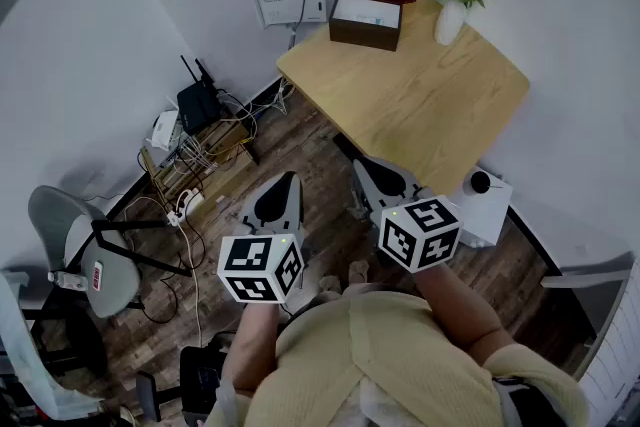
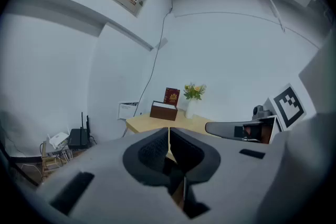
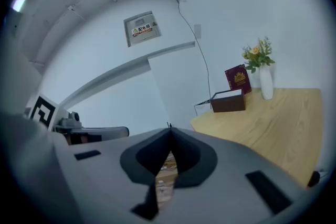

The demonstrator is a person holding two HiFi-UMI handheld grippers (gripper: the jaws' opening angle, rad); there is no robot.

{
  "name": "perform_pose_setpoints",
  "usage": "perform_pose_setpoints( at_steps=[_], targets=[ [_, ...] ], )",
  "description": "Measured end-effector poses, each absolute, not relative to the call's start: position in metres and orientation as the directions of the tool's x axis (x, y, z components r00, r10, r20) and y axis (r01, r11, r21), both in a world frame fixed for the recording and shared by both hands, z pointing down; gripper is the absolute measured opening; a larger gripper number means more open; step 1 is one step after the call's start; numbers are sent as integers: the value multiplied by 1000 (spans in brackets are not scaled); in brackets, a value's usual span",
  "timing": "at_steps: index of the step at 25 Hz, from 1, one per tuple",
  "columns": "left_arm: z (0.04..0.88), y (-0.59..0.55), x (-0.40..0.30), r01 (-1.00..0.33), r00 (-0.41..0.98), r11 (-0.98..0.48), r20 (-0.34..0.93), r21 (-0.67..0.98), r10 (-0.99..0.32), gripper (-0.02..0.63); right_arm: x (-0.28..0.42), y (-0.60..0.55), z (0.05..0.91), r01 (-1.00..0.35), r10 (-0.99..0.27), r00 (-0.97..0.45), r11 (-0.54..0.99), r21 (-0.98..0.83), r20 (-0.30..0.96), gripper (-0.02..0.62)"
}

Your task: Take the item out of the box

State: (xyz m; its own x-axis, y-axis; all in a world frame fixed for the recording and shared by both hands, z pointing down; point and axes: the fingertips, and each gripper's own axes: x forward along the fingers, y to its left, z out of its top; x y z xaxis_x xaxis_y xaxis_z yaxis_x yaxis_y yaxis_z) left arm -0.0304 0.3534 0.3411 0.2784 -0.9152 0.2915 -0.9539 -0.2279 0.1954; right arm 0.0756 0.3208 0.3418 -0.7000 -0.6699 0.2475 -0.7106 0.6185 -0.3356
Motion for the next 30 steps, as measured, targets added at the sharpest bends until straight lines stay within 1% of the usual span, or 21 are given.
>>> perform_pose_setpoints(
  at_steps=[7,18,30],
  targets=[
    [348,336,-22,-951,286,-229,303,210,-909,29,83,303,347,-714,-676,-695,613,-337,245,29],
    [357,302,-7,-951,286,-226,319,212,-904,29,94,275,362,-701,-646,-711,625,-343,278,31],
    [362,267,-11,-946,299,-238,309,220,-903,29,90,240,370,-715,-652,-698,610,-342,295,31]
  ],
)
